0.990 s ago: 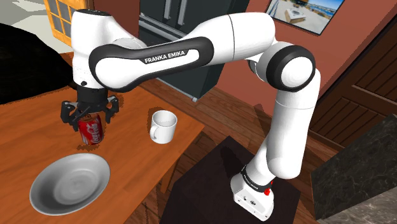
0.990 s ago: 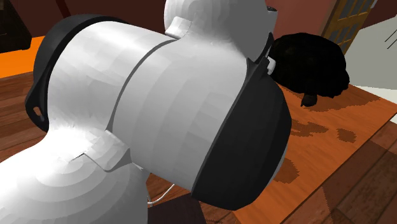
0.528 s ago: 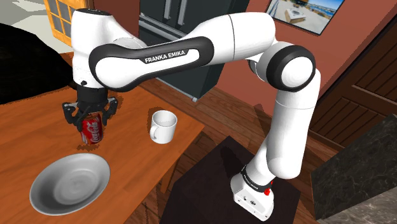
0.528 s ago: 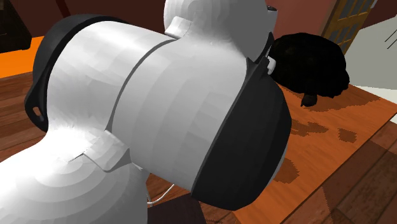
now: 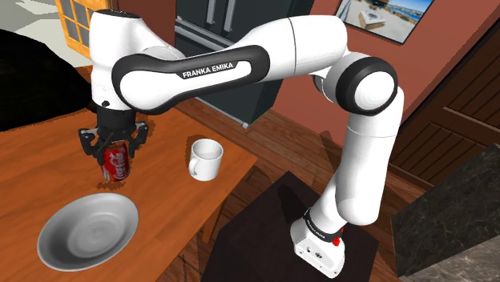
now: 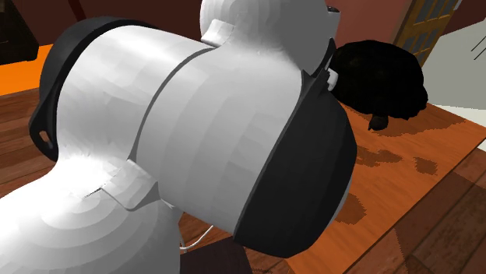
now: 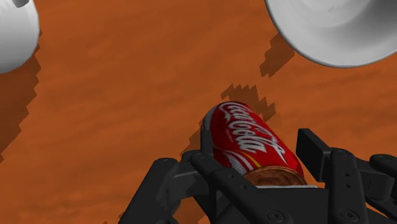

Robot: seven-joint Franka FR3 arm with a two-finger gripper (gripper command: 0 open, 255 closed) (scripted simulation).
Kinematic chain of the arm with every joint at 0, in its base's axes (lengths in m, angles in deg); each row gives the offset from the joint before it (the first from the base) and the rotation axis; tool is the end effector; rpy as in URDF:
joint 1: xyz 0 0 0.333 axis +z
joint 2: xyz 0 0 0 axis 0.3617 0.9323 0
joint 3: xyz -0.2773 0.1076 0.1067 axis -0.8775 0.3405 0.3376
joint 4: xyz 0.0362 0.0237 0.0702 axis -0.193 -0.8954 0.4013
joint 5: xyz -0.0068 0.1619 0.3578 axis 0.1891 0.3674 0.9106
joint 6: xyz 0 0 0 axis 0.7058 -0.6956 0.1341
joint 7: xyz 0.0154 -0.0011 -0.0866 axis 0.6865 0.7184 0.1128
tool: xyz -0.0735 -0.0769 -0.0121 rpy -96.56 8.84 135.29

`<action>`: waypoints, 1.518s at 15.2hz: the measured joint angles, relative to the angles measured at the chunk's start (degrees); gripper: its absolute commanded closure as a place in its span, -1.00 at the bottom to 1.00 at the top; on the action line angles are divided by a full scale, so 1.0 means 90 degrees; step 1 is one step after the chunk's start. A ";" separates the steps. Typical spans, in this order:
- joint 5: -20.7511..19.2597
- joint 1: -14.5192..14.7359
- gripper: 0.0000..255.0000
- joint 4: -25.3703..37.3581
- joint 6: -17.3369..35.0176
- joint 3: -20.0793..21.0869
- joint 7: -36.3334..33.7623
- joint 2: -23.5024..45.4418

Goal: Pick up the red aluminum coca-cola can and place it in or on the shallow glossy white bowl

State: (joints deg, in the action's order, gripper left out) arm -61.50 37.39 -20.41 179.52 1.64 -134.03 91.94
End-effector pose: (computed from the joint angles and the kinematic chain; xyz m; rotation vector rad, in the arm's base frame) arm 0.5098 0.4254 0.4184 -3.0075 0.0595 0.0104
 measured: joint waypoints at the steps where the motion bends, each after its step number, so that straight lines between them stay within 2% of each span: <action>1: 0.0013 -0.0005 1.00 0.0025 -0.0053 0.0006 0.0006 -0.0024; 23: 0.0109 0.0100 1.00 0.1544 -0.1769 0.0105 -0.0096 -0.0250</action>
State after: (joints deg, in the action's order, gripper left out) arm -60.53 38.29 -6.51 163.60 2.58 -134.89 89.69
